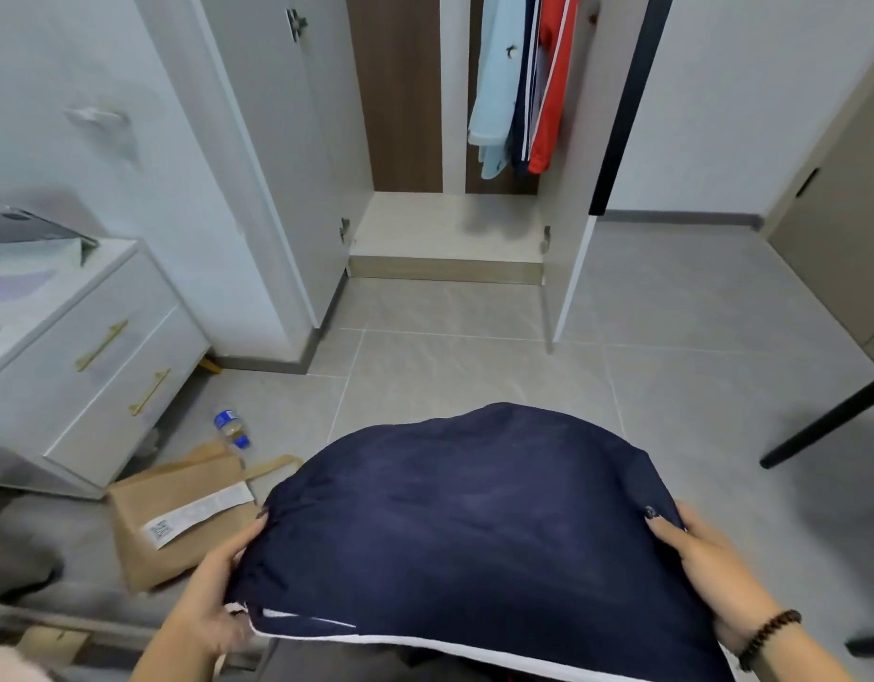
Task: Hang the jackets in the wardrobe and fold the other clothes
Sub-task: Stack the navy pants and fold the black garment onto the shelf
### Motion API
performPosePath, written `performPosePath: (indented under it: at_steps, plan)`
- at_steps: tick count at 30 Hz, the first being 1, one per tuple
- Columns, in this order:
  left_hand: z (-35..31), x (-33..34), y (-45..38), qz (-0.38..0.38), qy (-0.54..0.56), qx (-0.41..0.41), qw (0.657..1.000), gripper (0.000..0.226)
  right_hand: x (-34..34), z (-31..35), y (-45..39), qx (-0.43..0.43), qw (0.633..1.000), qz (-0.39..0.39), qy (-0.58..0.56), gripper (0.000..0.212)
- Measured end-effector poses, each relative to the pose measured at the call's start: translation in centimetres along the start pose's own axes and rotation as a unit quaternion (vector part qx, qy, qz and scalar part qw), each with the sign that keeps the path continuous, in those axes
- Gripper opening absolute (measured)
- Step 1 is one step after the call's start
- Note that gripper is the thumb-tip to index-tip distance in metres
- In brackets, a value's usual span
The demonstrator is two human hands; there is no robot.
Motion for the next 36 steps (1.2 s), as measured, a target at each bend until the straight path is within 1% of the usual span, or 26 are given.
performPosePath:
  at_steps: [2, 3, 5, 7, 8, 11, 12, 14, 15, 16, 19, 21, 23, 25, 27, 28, 29, 31, 33, 34, 36]
  plan:
    - [-1.8, -0.2, 0.3, 0.002, 0.056, 0.036, 0.998, 0.028, -0.6, 1.3, 0.3, -0.008, 1.0, 0.02, -0.022, 0.018]
    - [-3.0, 0.1, 0.2, 0.014, 0.069, 0.05, 0.996, 0.028, -0.9, 2.6, 0.5, -0.022, 0.999, 0.023, -0.021, 0.018]
    - [-5.5, 1.0, 0.3, 0.03, 0.054, 0.059, 0.996, 0.03, -1.2, 5.1, 1.0, -0.052, 0.998, 0.029, -0.013, 0.019]
    - [-8.1, 3.7, 1.3, 0.088, 0.012, 0.065, 0.994, 0.039, -0.8, 8.2, 1.8, -0.09, 0.995, 0.031, 0.016, 0.018]
    - [-9.4, 5.4, 2.2, 0.107, -0.023, 0.073, 0.991, 0.043, -0.3, 9.9, 2.3, -0.117, 0.992, 0.025, 0.05, 0.018]
    - [-11.8, 11.4, 5.5, 0.137, -0.137, 0.155, 0.969, 0.036, 2.6, 14.4, 4.2, -0.205, 0.966, 0.019, 0.155, 0.019]
    - [-11.8, 13.1, 6.5, 0.13, -0.163, 0.181, 0.961, 0.033, 3.9, 15.4, 5.0, -0.231, 0.956, 0.022, 0.181, 0.019]
    - [-11.1, 15.7, 8.2, 0.118, -0.181, 0.221, 0.951, 0.021, 6.4, 16.6, 6.6, -0.28, 0.936, 0.02, 0.212, 0.018]
    - [-10.5, 16.8, 9.0, 0.117, -0.181, 0.235, 0.948, 0.015, 7.6, 16.8, 7.4, -0.299, 0.93, 0.016, 0.214, 0.019]
    - [-10.1, 17.6, 9.6, 0.117, -0.186, 0.246, 0.944, 0.015, 8.8, 16.5, 8.1, -0.311, 0.927, 0.016, 0.209, 0.02]
    - [-9.0, 18.8, 10.6, 0.107, -0.199, 0.268, 0.936, 0.022, 12.1, 14.9, 10.0, -0.315, 0.933, 0.05, 0.168, 0.027]
    - [-8.7, 19.1, 10.8, 0.084, -0.211, 0.299, 0.927, 0.022, 13.6, 13.9, 10.9, -0.312, 0.938, 0.072, 0.13, 0.029]
    - [-8.3, 19.4, 11.4, 0.077, -0.211, 0.325, 0.919, 0.02, 14.4, 13.4, 11.6, -0.305, 0.944, 0.077, 0.104, 0.031]
    - [-7.6, 19.6, 11.8, 0.103, -0.188, 0.315, 0.925, 0.018, 14.7, 13.2, 12.0, -0.299, 0.946, 0.081, 0.097, 0.03]
    - [-6.9, 19.5, 11.7, 0.169, -0.135, 0.244, 0.945, 0.028, 14.6, 13.1, 12.1, -0.294, 0.946, 0.087, 0.101, 0.029]
    - [-6.6, 19.2, 11.7, 0.205, -0.117, 0.198, 0.951, 0.036, 14.5, 13.0, 12.1, -0.288, 0.948, 0.091, 0.101, 0.029]
    - [-6.3, 18.9, 11.3, 0.227, -0.112, 0.162, 0.954, 0.043, 14.3, 12.9, 12.1, -0.28, 0.95, 0.097, 0.099, 0.028]
    - [-5.9, 18.4, 10.5, 0.241, -0.103, 0.112, 0.959, 0.049, 14.1, 12.6, 12.3, -0.272, 0.951, 0.111, 0.099, 0.023]
    - [-5.2, 19.6, 10.0, 0.245, -0.103, 0.068, 0.962, 0.047, 14.1, 12.3, 12.8, -0.278, 0.945, 0.123, 0.116, 0.017]
    - [-5.1, 20.2, 9.9, 0.243, -0.105, 0.066, 0.962, 0.042, 14.1, 12.1, 13.0, -0.286, 0.941, 0.127, 0.129, 0.023]
    - [-4.5, 20.4, 8.8, 0.278, -0.096, 0.105, 0.95, 0.04, 14.1, 11.9, 13.5, -0.287, 0.938, 0.133, 0.145, 0.038]
Point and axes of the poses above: each hand's wrist, its own y-axis away from the middle knuckle, its own x-axis out of the palm, z = x × y, the point moved 5 cm from there along -y, towards the middle knuckle, and after that the axes turned 7 degrees about x, right-handed, at the moved point
